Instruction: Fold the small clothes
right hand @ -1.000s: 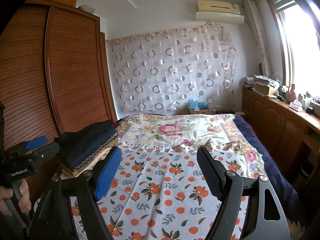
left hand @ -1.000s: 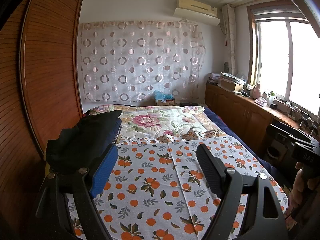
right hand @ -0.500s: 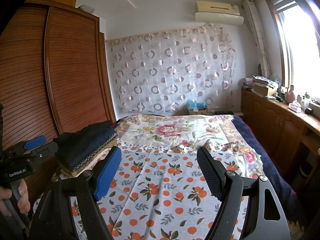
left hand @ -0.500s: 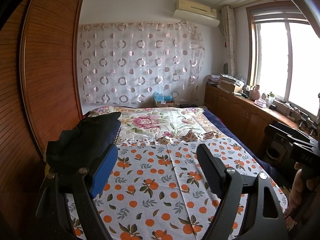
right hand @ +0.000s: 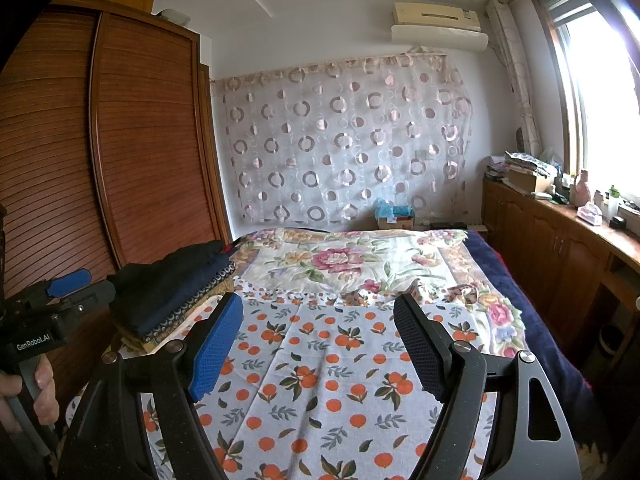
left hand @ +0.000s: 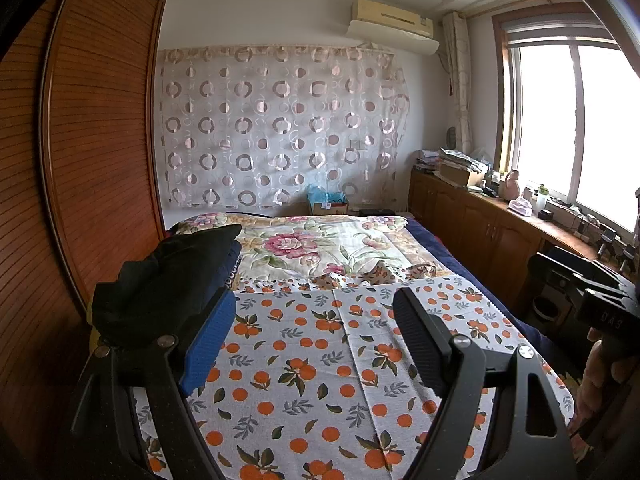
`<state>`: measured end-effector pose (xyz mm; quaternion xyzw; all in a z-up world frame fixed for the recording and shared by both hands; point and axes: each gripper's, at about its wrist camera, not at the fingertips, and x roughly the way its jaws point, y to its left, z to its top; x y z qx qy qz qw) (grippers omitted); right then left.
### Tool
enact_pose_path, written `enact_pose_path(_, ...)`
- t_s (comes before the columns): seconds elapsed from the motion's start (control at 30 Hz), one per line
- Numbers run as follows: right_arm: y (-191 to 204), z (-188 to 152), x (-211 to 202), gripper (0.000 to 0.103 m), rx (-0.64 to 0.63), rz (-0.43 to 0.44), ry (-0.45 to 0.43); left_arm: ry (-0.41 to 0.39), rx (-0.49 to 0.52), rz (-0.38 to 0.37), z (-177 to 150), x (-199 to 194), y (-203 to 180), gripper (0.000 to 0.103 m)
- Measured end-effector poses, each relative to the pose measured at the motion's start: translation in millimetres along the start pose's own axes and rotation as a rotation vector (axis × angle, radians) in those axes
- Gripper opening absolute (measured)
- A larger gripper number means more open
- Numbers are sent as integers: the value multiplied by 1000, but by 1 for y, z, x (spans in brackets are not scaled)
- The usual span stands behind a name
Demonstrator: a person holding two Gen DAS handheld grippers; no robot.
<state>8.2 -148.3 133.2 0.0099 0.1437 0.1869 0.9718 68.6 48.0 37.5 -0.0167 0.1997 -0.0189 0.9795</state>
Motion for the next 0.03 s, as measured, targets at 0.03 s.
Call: enact_pose_path(0.03, 0, 0, 0, 79, -1, -1, 0, -1, 0, -1, 0, 0, 0, 81)
